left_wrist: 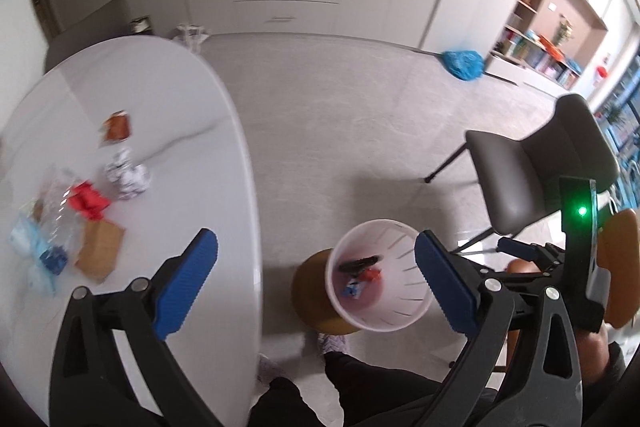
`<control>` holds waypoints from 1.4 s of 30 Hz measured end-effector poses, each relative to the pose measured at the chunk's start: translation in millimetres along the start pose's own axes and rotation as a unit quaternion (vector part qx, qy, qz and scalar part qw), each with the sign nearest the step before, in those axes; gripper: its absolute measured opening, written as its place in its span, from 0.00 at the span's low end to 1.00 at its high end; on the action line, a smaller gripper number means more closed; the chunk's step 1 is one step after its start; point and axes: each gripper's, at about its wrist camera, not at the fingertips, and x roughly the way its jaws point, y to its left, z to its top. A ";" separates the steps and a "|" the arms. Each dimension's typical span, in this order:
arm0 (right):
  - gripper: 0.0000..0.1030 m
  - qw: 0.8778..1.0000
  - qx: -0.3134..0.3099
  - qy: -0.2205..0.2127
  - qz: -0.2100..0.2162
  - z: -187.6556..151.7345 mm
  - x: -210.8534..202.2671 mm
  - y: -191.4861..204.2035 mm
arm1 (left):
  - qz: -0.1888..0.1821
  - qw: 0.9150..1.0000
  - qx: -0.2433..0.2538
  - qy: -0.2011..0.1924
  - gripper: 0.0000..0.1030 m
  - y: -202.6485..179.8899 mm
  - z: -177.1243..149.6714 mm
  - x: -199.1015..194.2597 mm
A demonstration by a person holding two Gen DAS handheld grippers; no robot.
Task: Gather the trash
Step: 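Carry the wrapper and scrubber to the wastebasket and release both, then move both tools back over the table toward the brown paper bag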
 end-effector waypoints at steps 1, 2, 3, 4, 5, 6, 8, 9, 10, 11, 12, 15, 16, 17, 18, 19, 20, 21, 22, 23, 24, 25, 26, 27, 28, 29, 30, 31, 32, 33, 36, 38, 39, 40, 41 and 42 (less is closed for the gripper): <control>0.96 1.000 -0.005 0.001 0.003 1.8 1.1 6.3 | 0.008 1.000 -0.008 -0.003 0.92 8.3 -2.4 -4.2; 0.96 1.000 -0.015 0.003 0.006 4.5 2.5 14.3 | 0.013 1.000 -0.015 -0.006 0.92 14.1 -4.5 -7.8; 0.96 1.000 -0.023 0.003 0.007 6.0 3.3 20.9 | 0.019 1.000 -0.022 -0.008 0.92 20.8 -6.1 -10.6; 0.96 0.999 -0.035 0.003 0.007 8.1 4.0 29.5 | 0.027 0.999 -0.035 -0.011 0.92 31.3 -9.3 -14.1; 0.96 0.999 -0.044 0.003 0.007 9.0 4.3 35.2 | 0.032 0.998 -0.046 -0.012 0.92 37.9 -11.9 -16.4; 0.96 0.998 -0.056 0.002 0.009 10.8 4.5 43.5 | 0.035 0.998 -0.053 -0.013 0.92 42.5 -14.0 -18.0; 0.97 0.997 -0.072 0.000 0.013 12.0 4.5 55.9 | 0.043 0.996 -0.075 -0.014 0.92 57.1 -18.4 -22.0; 0.97 0.996 -0.083 -0.001 0.015 12.4 4.2 63.7 | 0.045 0.995 -0.084 -0.014 0.92 61.8 -20.1 -23.3; 0.97 0.996 -0.089 -0.002 0.016 12.6 4.3 68.2 | 0.048 0.994 -0.096 -0.013 0.92 69.7 -23.2 -25.2; 0.97 0.995 -0.096 -0.002 0.017 12.3 4.2 73.3 | 0.049 0.993 -0.102 -0.013 0.92 72.9 -24.2 -25.9; 0.97 0.995 -0.101 -0.003 0.017 12.2 4.2 76.9 | 0.052 0.992 -0.111 -0.014 0.92 78.3 -26.1 -27.2; 0.97 0.992 -0.122 -0.005 0.011 11.0 3.8 89.2 | 0.057 0.990 -0.131 -0.016 0.92 89.8 -30.3 -30.3; 0.97 0.992 -0.125 -0.005 0.011 11.9 3.3 91.5 | 0.060 0.989 -0.137 -0.018 0.92 94.7 -31.8 -31.6; 0.97 0.992 -0.129 -0.007 0.011 12.8 1.9 95.4 | 0.065 0.988 -0.141 -0.019 0.92 98.6 -32.7 -32.1; 0.97 0.991 -0.132 -0.009 0.011 14.4 1.1 99.4 | 0.071 0.987 -0.144 -0.021 0.92 104.2 -34.4 -32.4; 0.97 0.991 -0.135 -0.012 0.010 15.3 0.4 103.4 | 0.079 0.986 -0.148 -0.023 0.92 112.5 -36.3 -32.6; 0.97 0.990 -0.140 -0.016 0.009 17.3 -0.8 108.6 | 0.084 0.985 -0.151 -0.024 0.92 117.5 -38.3 -32.3; 0.97 0.990 -0.143 -0.021 0.010 18.6 -2.0 113.4 | 0.091 0.983 -0.155 -0.024 0.92 123.1 -39.8 -31.1; 0.97 0.989 -0.145 -0.025 0.011 19.8 -2.3 118.3 | 0.101 0.982 -0.157 -0.024 0.92 132.1 -42.0 -29.0; 0.97 0.989 -0.148 -0.026 0.013 21.4 -1.7 123.2 | 0.110 0.981 -0.155 -0.024 0.92 139.4 -43.6 -27.3; 0.97 0.988 -0.153 -0.025 0.017 23.9 -0.1 129.8 | 0.118 0.981 -0.152 -0.024 0.92 146.0 -44.9 -24.6; 0.97 0.987 -0.157 -0.025 0.020 25.7 1.4 135.8 | 0.128 0.981 -0.146 -0.023 0.92 154.7 -47.7 -20.4; 0.97 0.986 -0.162 -0.024 0.023 26.9 3.3 142.7 | 0.137 0.980 -0.142 -0.020 0.92 162.2 -50.1 -16.0; 0.97 0.986 -0.166 -0.023 0.025 28.6 5.1 147.8 | 0.143 0.980 -0.138 -0.016 0.92 167.9 -52.2 -12.5; 0.97 0.985 -0.171 -0.022 0.028 30.4 7.5 154.0 | 0.148 0.980 -0.134 -0.011 0.92 177.1 -54.4 -6.5; 0.97 0.984 -0.176 -0.021 0.031 31.7 9.7 159.5 | 0.151 0.980 -0.132 -0.006 0.92 185.6 -56.6 -0.8; 0.97 0.982 -0.182 -0.018 0.035 33.7 13.3 167.5 | 0.153 0.980 -0.131 -0.002 0.92 190.2 -57.6 2.6; 0.97 0.982 -0.185 -0.016 0.038 34.0 15.6 173.5 | 0.153 0.980 -0.126 0.005 0.92 198.7 -58.5 9.1; 0.97 0.981 -0.188 -0.012 0.044 36.1 19.0 180.3 | 0.153 0.981 -0.122 0.008 0.92 204.2 -58.9 13.5; 0.97 0.981 -0.188 -0.010 0.049 37.8 20.6 186.0 | 0.154 0.981 -0.118 0.011 0.92 209.5 -59.1 18.3; 0.97 0.981 -0.187 -0.003 0.059 43.8 28.0 198.1 | 0.148 0.983 -0.103 0.026 0.92 226.2 -58.0 36.7; 0.97 0.980 -0.189 0.003 0.060 48.5 34.5 207.1 | 0.145 0.984 -0.091 0.044 0.92 235.4 -54.7 53.4; 0.97 0.980 -0.191 0.005 0.060 51.2 37.2 210.9 | 0.145 0.985 -0.083 0.053 0.92 237.7 -53.3 61.6; 0.97 0.980 -0.192 0.006 0.060 52.9 39.2 213.3 | 0.143 0.985 -0.078 0.057 0.92 239.6 -52.0 67.3; 0.97 0.979 -0.192 0.008 0.061 54.8 41.3 215.4 | 0.143 0.985 -0.071 0.062 0.92 241.8 -50.3 74.7; 0.97 0.979 -0.193 0.011 0.061 58.1 44.3 218.1 | 0.142 0.986 -0.063 0.066 0.91 242.7 -48.5 81.4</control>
